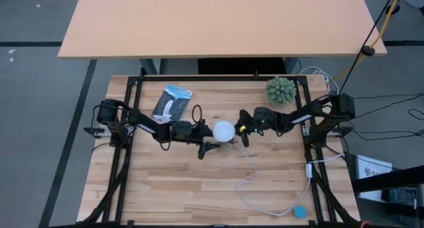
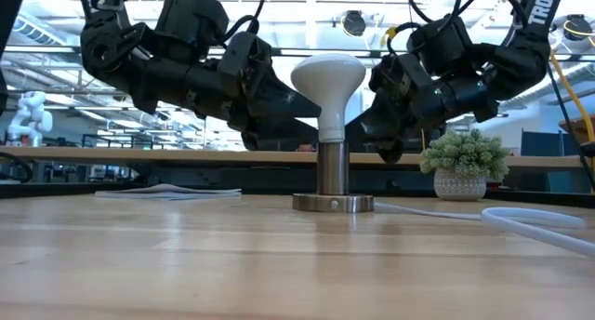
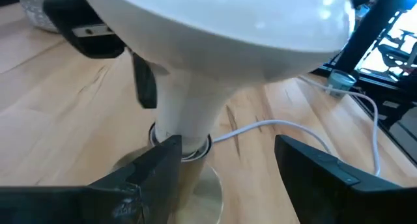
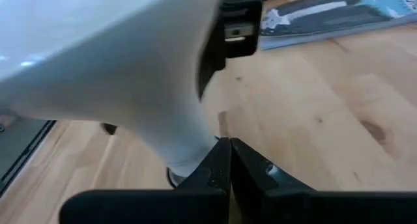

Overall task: Screw lightbulb
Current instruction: Insert the white lightbulb into the gold lamp

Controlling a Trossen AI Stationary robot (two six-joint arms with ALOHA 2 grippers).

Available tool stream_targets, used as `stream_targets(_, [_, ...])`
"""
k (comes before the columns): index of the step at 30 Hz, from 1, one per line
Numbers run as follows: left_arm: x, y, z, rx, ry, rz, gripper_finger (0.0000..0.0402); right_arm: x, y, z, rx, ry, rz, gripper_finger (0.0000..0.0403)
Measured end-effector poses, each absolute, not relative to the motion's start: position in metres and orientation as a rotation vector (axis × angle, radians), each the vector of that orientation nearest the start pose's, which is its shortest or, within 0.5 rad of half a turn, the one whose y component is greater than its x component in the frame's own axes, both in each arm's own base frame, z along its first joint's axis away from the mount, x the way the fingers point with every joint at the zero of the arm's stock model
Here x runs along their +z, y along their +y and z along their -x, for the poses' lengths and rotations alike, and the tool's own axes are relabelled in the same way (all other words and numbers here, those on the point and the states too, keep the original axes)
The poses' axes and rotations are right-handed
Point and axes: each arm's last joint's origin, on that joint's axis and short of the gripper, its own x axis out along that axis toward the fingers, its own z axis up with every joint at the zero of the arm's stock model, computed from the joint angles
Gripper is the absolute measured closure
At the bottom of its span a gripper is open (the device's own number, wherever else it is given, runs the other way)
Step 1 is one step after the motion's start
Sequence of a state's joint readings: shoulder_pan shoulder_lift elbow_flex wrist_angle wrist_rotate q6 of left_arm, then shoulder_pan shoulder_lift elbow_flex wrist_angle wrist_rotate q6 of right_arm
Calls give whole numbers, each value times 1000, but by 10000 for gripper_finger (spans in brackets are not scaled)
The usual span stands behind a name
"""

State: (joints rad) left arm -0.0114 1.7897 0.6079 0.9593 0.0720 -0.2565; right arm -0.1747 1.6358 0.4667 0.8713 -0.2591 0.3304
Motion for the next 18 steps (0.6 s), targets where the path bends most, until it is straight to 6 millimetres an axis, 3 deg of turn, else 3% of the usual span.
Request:
stream_targets(10, [135, 9, -320, 4, 232, 293, 152, 140, -37, -278, 51, 286, -401, 403])
stream_targets(18, [134, 9, -319, 1, 243, 302, 152, 140, -33, -278, 64, 289, -408, 403])
